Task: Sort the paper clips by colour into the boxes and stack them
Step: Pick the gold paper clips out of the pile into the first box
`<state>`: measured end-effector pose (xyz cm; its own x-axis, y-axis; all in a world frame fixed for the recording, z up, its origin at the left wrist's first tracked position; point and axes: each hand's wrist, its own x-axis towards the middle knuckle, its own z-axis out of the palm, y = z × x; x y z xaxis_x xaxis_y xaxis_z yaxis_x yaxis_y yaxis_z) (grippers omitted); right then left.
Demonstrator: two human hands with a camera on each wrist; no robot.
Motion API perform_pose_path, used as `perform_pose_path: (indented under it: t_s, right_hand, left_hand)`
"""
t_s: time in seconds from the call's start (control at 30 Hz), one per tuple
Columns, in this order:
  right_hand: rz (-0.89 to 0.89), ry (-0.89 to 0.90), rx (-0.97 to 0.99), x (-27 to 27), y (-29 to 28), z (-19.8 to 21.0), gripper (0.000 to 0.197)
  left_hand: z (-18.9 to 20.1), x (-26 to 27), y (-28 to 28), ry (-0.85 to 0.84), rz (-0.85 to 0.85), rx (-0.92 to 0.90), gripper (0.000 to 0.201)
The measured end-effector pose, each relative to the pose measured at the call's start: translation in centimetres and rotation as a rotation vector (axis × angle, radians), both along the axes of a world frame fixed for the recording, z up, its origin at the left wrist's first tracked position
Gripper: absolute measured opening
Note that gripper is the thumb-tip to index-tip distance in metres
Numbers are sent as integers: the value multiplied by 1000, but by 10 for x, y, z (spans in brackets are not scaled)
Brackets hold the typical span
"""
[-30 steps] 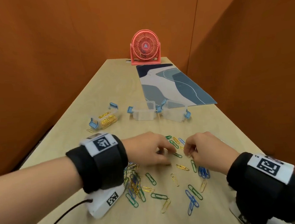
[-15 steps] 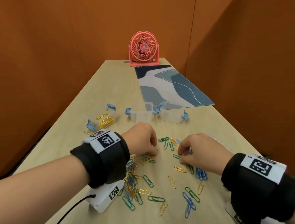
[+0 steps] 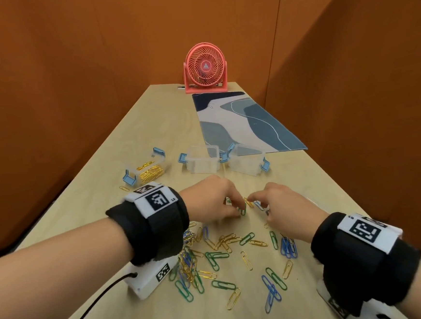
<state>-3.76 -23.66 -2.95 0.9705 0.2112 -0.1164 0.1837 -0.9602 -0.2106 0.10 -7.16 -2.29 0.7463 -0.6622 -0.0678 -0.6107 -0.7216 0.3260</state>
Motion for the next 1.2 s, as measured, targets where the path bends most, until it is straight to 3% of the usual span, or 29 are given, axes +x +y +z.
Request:
perform_pose_path:
  t_s: [0.07, 0.23, 0.43, 0.63, 0.9, 1.07, 1.2]
  right_hand:
    - [20, 58, -51, 0, -1, -1, 52]
    - [31, 64, -18, -2, -2, 3, 43]
    - [109, 34, 152, -12, 1, 6, 22]
    - [150, 78, 171, -9, 1, 3, 8]
    - [169, 65, 134, -8, 2, -3, 14]
    - [7, -106, 159, -4, -2, 1, 20]
    - [-71, -39, 122, -7, -7, 3, 21]
  left_hand:
    - [-2, 0, -2, -7, -32, 75, 27]
    - [-4, 2, 12, -49, 86, 83, 26]
    - [-1, -18, 27, 157, -34, 28, 27]
    - [-6, -22, 30, 157, 8, -30, 23]
    - [-6, -41, 23, 159, -54, -90, 18]
    - [-4, -34, 8, 49, 14, -130, 22]
    - [-9, -32, -13, 113, 3, -16, 23]
